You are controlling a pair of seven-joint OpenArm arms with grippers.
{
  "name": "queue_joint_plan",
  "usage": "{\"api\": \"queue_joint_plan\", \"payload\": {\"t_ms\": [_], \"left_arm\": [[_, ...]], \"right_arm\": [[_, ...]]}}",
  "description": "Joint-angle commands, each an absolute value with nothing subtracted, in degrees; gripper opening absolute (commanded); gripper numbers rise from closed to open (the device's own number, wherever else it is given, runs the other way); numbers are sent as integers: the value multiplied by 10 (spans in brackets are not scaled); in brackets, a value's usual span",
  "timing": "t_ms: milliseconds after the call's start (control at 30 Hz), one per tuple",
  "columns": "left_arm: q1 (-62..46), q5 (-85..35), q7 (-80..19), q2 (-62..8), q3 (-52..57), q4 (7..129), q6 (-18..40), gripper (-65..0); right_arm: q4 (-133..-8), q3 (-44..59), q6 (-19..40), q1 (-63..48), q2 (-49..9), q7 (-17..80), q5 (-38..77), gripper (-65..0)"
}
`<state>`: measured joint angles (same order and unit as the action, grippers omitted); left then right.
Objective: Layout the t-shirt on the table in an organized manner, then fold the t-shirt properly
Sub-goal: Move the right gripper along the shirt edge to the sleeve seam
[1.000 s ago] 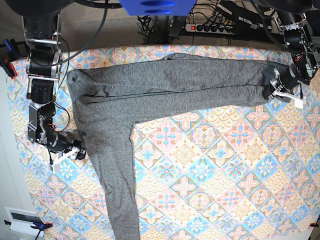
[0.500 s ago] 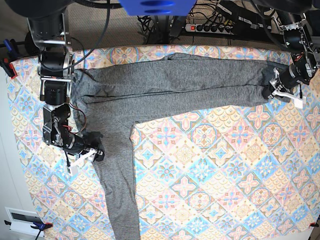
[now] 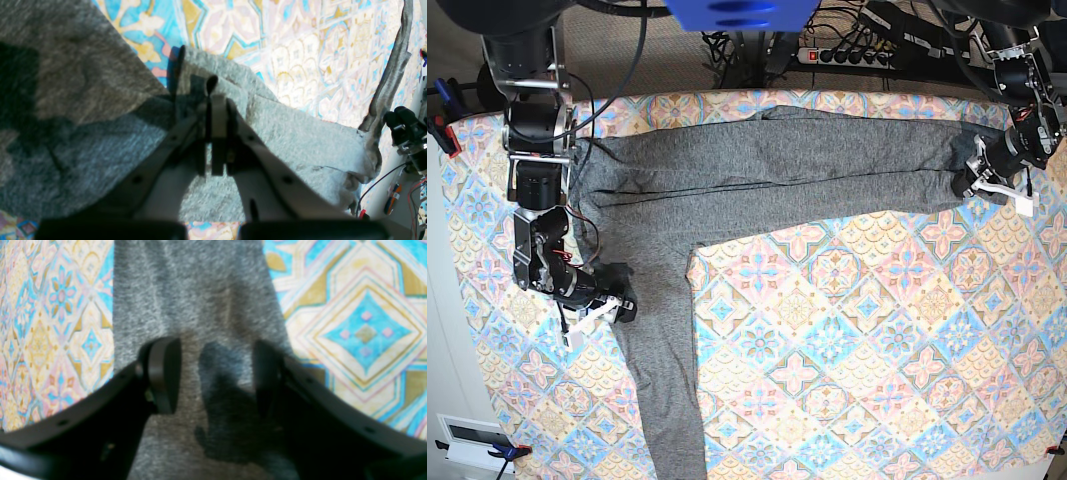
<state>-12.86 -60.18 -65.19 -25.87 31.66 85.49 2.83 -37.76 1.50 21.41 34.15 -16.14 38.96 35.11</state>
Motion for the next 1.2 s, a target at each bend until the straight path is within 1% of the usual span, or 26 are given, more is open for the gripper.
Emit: {"api": "queue_joint_plan", "payload": {"t_ms": [0, 100, 167, 333, 700, 833, 1167], "left_arm": [[-126, -611, -648, -271, 321, 863, 31, -650], [-125, -611, -648, -271, 321, 863, 31, -650], [-125, -611, -648, -271, 321, 863, 31, -650], [-125, -611, -648, -271, 321, 863, 31, -650], [-124, -611, -648, -271, 321, 863, 31, -650], [-125, -611, -648, -271, 321, 863, 31, -650], [-125, -611, -648, -271, 321, 863, 31, -650]], "right_arm": [[-386, 18, 218, 361, -180, 376, 360, -320], [-383, 15, 214, 360, -185, 349, 356, -320], [-364, 19, 214, 360, -195, 334, 332, -320], [-327, 19, 214, 361, -195, 296, 292, -320], [-321, 15, 214, 361, -194, 298, 291, -320], [-321, 15, 214, 361, -173, 298, 291, -320], [-325, 15, 214, 360, -156, 321, 292, -320]]}}
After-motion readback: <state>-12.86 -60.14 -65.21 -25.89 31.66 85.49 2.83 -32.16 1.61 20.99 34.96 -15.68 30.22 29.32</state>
